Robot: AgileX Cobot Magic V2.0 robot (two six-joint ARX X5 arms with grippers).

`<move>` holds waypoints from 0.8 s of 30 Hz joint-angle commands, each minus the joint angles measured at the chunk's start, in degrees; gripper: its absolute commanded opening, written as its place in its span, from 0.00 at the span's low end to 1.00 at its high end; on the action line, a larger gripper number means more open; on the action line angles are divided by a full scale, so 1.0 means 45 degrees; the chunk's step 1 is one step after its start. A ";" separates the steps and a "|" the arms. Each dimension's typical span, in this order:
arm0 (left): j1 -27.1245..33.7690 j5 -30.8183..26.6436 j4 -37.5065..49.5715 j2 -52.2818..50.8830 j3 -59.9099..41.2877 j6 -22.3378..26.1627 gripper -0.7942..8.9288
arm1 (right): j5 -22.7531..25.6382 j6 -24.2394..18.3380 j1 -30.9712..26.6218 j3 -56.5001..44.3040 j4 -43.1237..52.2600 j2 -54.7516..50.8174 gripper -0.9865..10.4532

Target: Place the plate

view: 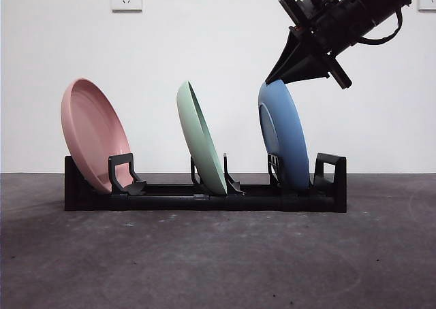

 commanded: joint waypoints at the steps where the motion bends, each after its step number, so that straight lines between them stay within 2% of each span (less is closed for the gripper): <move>1: -0.0044 0.0019 -0.0005 0.0024 0.0282 -0.0117 0.63 | -0.0015 0.0500 -0.0107 0.0253 0.0223 -0.0097 0.09; 7: -0.0044 0.0019 -0.0306 0.0024 0.0282 -0.0107 0.63 | -0.0539 0.0937 -0.0126 0.0253 0.0029 -0.1375 0.09; 11: -0.0044 0.0019 -0.0321 0.0053 0.0282 -0.0078 0.63 | -0.0597 0.0563 -0.0034 0.0253 -0.0704 -0.2705 0.09; 15: -0.0044 -0.0010 -0.0316 0.0131 0.0282 0.0170 0.63 | -0.0602 -0.0729 0.0209 0.0248 -0.2147 -0.4056 0.09; 19: -0.0044 -0.0078 -0.0325 0.0330 0.0282 0.0408 0.63 | -0.0568 -0.3055 0.0874 0.0238 -0.4498 -0.5260 0.09; 21: -0.0044 -0.0078 -0.0316 0.0471 0.0282 0.0539 0.63 | -0.0471 -0.3837 0.1462 0.0223 -0.5625 -0.5746 0.09; 24: -0.0044 -0.0078 -0.0316 0.0719 0.0282 0.0719 0.63 | 0.0777 -0.4444 0.2730 0.0219 -0.7130 -0.6339 0.09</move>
